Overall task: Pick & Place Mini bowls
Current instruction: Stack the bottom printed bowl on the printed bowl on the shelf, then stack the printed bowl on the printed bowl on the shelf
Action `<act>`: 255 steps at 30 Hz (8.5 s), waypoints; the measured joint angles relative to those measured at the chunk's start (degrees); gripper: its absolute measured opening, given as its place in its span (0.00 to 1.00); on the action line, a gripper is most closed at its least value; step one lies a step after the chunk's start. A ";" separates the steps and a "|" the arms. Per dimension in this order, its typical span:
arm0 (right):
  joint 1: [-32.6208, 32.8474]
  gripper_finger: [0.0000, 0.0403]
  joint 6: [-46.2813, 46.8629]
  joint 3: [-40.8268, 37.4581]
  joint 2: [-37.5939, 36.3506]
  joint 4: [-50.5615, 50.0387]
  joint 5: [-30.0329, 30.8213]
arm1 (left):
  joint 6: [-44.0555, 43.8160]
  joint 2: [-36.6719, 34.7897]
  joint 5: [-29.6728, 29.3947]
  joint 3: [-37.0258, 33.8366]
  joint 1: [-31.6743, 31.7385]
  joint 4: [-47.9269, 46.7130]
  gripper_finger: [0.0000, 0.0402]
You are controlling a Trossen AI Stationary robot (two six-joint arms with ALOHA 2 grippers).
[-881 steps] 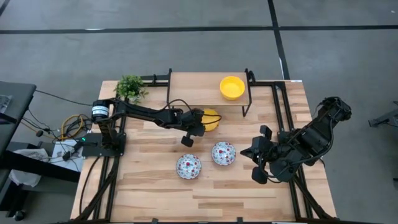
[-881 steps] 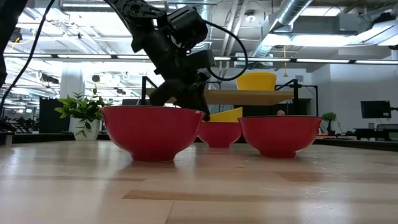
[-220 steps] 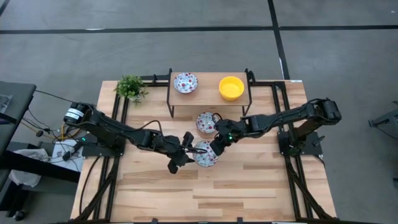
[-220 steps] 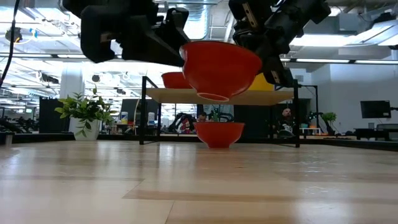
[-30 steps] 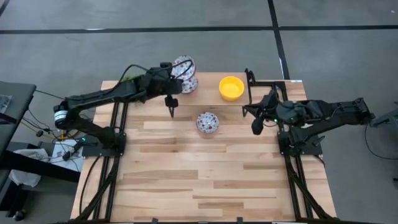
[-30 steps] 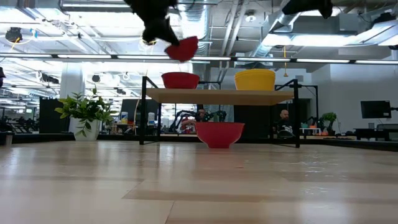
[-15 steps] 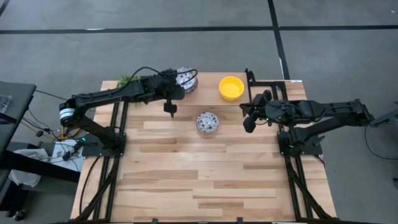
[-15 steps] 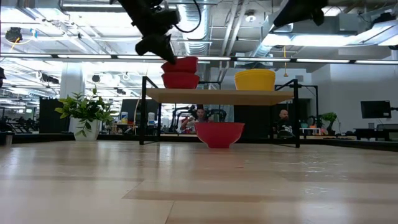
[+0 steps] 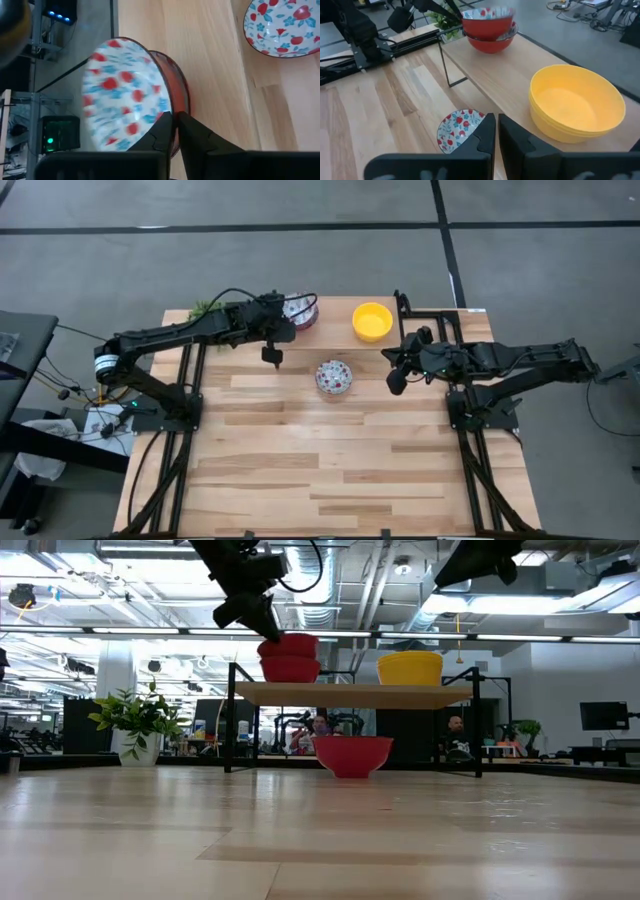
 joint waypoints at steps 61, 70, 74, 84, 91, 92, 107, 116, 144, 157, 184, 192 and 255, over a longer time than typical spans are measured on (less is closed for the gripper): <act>-3.71 0.08 -33.63 0.00 35.89 15.44 -19.94 | -35.62 -26.13 17.01 -23.26 -16.09 0.86 0.17; -3.86 0.24 -38.57 0.01 38.72 14.23 -20.20 | -35.59 -25.18 17.16 -23.54 -16.09 1.42 0.17; -4.71 0.25 -40.72 0.00 39.34 14.17 -20.19 | -35.59 -25.18 17.16 -23.54 -16.09 1.55 0.17; -7.27 0.24 -46.09 0.02 40.37 14.43 -20.20 | -35.59 -25.18 17.15 -23.54 -16.09 1.77 0.17; -7.89 0.24 -49.60 0.02 40.37 14.76 -20.80 | -35.59 -25.18 17.16 -23.54 -16.09 1.76 0.17; -7.89 0.24 -49.89 0.02 40.37 14.73 -20.94 | -35.57 -25.18 17.16 -23.54 -16.09 1.77 0.17; -6.56 0.24 -51.63 0.02 40.35 13.77 -22.49 | -35.58 -25.18 17.16 -23.54 -16.09 2.16 0.17; -6.73 0.24 -51.56 0.02 40.35 13.75 -22.57 | -35.57 -25.18 17.16 -23.52 -16.09 2.56 0.17; -7.06 0.02 -50.01 0.00 43.19 16.39 -21.80 | -35.57 -25.18 16.31 -23.47 -18.27 3.04 0.17; -1.69 0.00 -45.41 4.23 38.61 7.16 -26.49 | -28.21 -18.74 16.26 -23.45 -18.27 7.59 0.17; 2.43 0.00 -46.52 23.26 37.14 -8.58 -38.57 | 12.48 -3.34 16.46 -18.95 -21.04 21.24 0.17; 2.44 0.00 -46.53 23.43 37.18 -8.59 -39.99 | 18.45 -1.43 16.44 -18.96 -22.60 22.55 0.17; 6.63 0.36 -27.59 23.52 22.52 -11.23 -21.19 | 19.16 -8.43 4.84 -18.86 -24.01 17.32 0.02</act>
